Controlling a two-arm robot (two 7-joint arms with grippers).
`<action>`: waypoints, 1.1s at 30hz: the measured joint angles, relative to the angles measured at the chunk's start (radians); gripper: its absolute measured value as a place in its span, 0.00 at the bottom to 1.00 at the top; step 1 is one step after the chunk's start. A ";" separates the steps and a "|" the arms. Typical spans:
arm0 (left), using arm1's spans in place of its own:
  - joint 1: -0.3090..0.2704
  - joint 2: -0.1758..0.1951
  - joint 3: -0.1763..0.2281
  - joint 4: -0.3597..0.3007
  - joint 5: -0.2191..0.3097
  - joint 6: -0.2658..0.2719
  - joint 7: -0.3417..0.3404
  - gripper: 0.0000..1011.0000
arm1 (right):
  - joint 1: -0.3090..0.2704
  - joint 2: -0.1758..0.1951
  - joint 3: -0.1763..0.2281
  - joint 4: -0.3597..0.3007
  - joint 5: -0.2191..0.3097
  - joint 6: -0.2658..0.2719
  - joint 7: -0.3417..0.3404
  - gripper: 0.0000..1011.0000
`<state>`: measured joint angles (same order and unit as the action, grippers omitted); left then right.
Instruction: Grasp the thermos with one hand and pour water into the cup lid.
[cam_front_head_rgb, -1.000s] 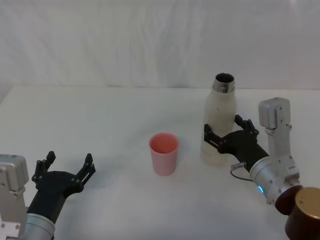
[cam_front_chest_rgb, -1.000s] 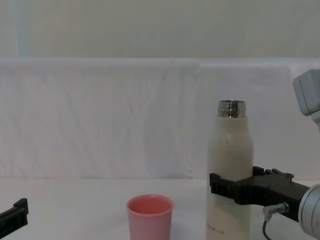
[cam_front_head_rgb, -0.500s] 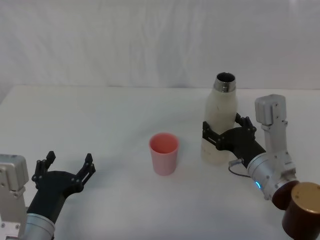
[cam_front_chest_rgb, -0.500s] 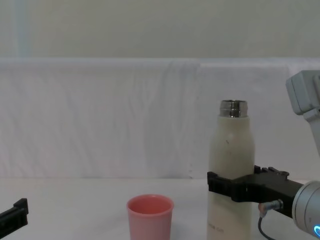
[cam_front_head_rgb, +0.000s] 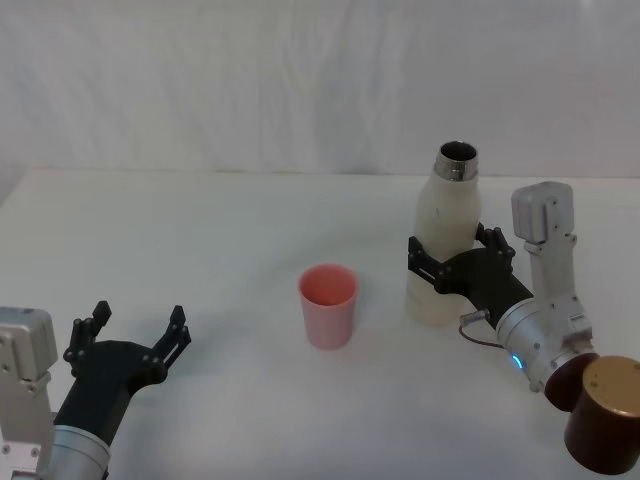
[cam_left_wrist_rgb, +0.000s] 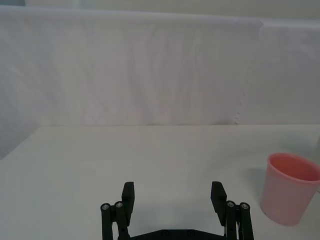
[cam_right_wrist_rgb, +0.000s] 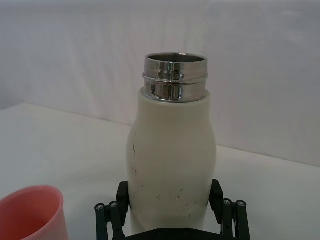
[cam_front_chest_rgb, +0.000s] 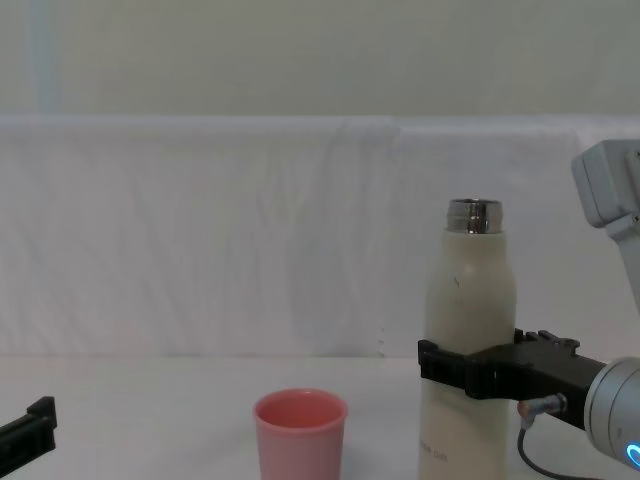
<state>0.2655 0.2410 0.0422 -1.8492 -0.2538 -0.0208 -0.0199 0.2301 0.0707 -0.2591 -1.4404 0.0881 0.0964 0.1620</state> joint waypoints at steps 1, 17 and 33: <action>0.000 0.000 0.000 0.000 0.000 0.000 0.000 0.99 | 0.000 0.000 0.000 0.000 0.000 0.000 0.000 0.99; 0.000 0.000 0.000 0.000 0.000 0.000 0.000 0.99 | -0.002 0.001 0.000 -0.003 0.002 0.002 0.003 0.94; 0.000 0.000 0.000 0.000 0.000 0.000 0.000 0.99 | -0.002 0.001 0.000 -0.004 0.002 0.002 0.002 0.94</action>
<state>0.2655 0.2409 0.0421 -1.8492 -0.2538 -0.0208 -0.0199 0.2284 0.0714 -0.2588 -1.4442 0.0898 0.0985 0.1645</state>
